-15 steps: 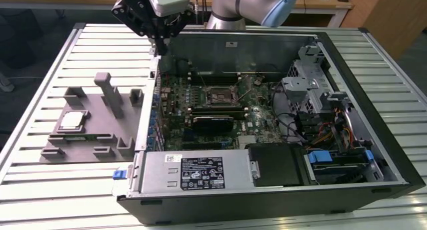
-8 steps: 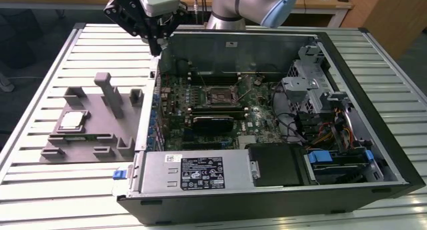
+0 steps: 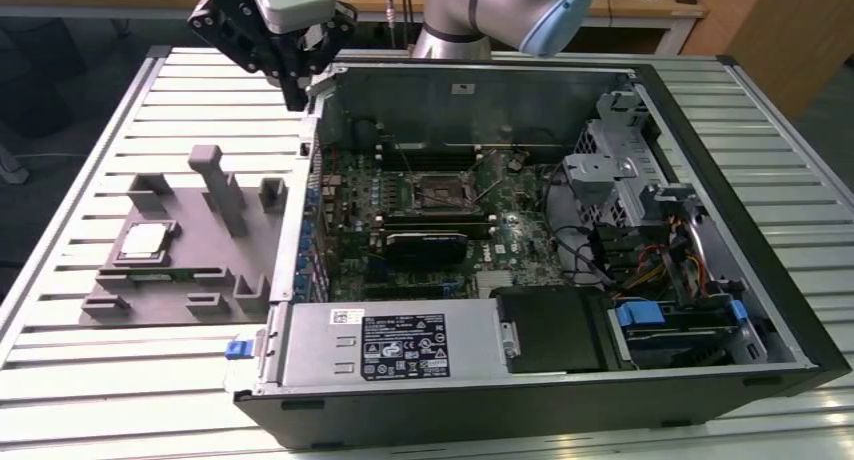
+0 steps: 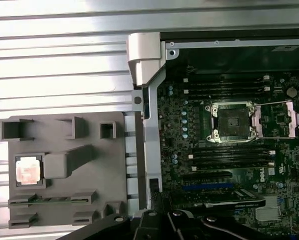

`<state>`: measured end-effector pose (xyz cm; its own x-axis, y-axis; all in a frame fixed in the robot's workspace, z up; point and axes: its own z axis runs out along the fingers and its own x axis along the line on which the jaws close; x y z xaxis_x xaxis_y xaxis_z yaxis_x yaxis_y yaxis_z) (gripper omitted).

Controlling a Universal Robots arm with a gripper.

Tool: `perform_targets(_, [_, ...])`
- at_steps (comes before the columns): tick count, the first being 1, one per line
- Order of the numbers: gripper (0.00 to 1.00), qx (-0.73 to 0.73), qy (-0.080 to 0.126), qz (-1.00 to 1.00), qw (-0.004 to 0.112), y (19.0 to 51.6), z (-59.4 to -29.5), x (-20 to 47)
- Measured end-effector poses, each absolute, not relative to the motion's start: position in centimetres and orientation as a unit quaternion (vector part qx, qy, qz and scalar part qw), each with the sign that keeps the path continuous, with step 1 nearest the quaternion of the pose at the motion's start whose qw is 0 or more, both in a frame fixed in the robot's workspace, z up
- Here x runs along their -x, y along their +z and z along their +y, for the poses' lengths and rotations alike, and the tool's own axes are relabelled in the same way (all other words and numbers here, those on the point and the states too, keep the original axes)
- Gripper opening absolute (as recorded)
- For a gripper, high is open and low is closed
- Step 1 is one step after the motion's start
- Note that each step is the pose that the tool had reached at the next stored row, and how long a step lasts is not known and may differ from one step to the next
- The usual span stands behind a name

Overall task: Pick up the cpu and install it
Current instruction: 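Reach for the cpu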

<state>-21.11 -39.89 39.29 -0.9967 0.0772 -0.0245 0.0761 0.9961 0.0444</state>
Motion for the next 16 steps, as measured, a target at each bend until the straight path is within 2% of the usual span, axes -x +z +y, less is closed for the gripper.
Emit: perform_targets(16, [0.11,-0.039,0.022,0.999,0.013,39.0,-39.7,25.2])
